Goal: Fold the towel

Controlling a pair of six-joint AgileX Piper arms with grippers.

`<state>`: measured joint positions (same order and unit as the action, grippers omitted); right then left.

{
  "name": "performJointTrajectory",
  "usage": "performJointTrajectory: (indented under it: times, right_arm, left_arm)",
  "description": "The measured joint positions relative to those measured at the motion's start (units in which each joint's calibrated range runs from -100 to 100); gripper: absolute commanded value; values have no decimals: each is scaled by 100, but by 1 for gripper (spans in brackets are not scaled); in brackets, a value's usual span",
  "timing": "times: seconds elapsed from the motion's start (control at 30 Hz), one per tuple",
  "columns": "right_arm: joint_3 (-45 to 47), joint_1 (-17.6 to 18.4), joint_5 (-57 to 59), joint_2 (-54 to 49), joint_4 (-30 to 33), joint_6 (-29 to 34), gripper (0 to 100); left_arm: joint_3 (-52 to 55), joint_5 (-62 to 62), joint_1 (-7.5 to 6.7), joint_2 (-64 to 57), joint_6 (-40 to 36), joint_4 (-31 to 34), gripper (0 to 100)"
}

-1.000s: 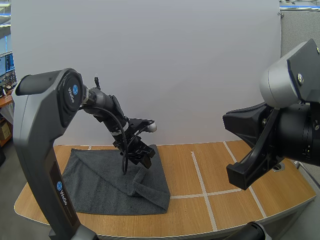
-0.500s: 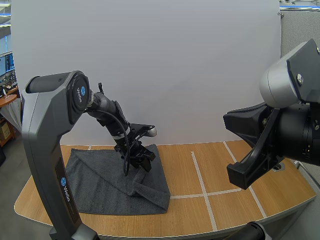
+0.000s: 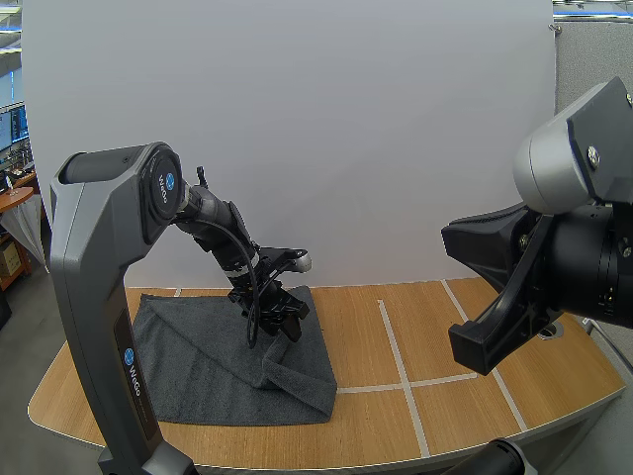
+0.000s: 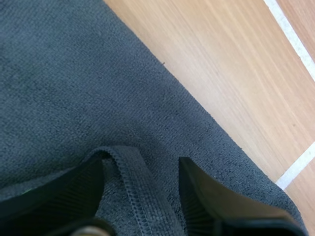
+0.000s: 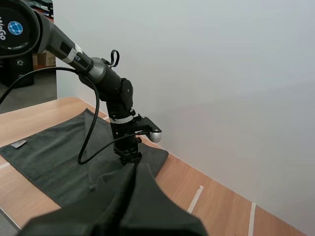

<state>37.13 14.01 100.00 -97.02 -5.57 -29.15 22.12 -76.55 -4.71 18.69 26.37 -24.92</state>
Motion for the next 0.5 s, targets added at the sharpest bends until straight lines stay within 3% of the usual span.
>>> performJointTrajectory:
  times: [0.1, 0.3, 0.5]
  right_arm:
    - [0, 0, 0, 0, 0, 0, 0]
    - [0, 0, 0, 0, 0, 0, 0]
    - [0, 0, 0, 0, 0, 0, 0]
  left_arm:
    - [0, 0, 0, 0, 0, 0, 67]
    - [0, -245, 0, 0, 0, -96, 29]
    - [0, -355, 0, 0, 0, -129, 27]
